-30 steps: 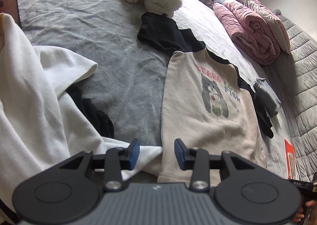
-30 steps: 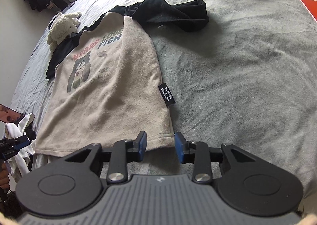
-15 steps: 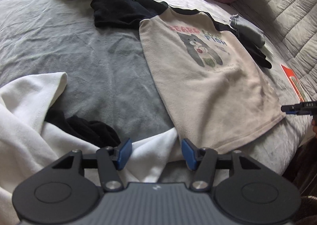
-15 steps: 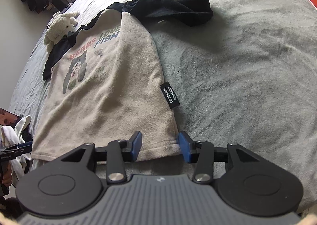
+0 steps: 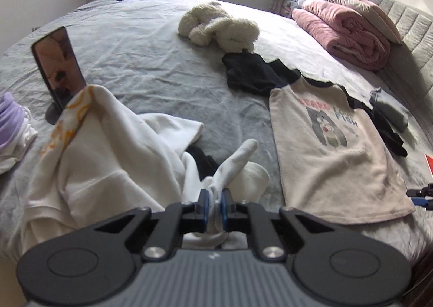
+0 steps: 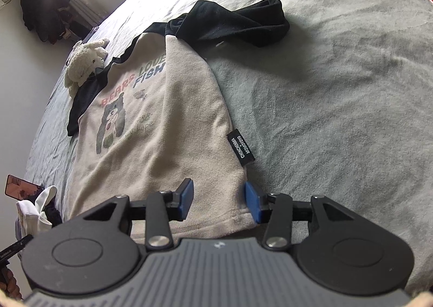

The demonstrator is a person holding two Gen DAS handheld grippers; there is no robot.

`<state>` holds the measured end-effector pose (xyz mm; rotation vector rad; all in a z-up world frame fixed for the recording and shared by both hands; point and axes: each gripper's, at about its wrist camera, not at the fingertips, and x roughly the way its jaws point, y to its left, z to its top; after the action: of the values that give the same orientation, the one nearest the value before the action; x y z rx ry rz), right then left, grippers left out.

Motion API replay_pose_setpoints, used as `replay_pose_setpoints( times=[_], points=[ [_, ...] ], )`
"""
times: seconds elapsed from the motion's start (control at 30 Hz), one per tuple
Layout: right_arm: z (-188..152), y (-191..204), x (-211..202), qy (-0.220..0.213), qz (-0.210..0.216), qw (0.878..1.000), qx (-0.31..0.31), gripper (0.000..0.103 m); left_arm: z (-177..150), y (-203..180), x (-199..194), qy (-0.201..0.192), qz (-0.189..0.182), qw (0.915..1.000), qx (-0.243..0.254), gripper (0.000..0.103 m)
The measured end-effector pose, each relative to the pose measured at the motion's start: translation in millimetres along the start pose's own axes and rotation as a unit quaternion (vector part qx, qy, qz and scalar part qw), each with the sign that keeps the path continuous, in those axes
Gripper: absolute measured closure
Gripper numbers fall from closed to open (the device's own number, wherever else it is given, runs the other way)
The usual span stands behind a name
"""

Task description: Fold clothes

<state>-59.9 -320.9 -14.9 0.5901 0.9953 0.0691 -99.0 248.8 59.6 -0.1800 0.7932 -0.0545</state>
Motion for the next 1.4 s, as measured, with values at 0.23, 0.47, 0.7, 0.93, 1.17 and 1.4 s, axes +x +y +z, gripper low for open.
replay_pose_setpoints(
  times=[0.23, 0.47, 0.7, 0.93, 1.17, 1.4],
  points=[
    [1, 9, 0, -0.005, 0.003, 1.0, -0.017, 0.056, 9, 62, -30, -0.036, 0.078, 0.9917, -0.096, 0.093],
    [0, 12, 4, -0.002, -0.004, 1.0, -0.028, 0.056, -13, 88, 2, 0.031, 0.108, 0.9819, -0.152, 0.09],
    [1, 8, 3, -0.005, -0.006, 1.0, -0.016, 0.056, -7, 66, -20, -0.01, 0.067, 0.986, -0.152, 0.068],
    [3, -2, -3, -0.014, -0.005, 1.0, -0.001, 0.056, 1, 23, -11, -0.008, -0.002, 0.992, -0.126, 0.063],
    [4, -18, -9, -0.017, -0.007, 1.0, 0.02, 0.056, 5, -24, 18, 0.02, -0.066, 0.9929, -0.097, 0.06],
    [1, -30, -12, -0.002, 0.028, 0.998, 0.049, 0.056, -7, -58, 77, 0.096, -0.104, 0.9855, -0.093, 0.06]
  ],
)
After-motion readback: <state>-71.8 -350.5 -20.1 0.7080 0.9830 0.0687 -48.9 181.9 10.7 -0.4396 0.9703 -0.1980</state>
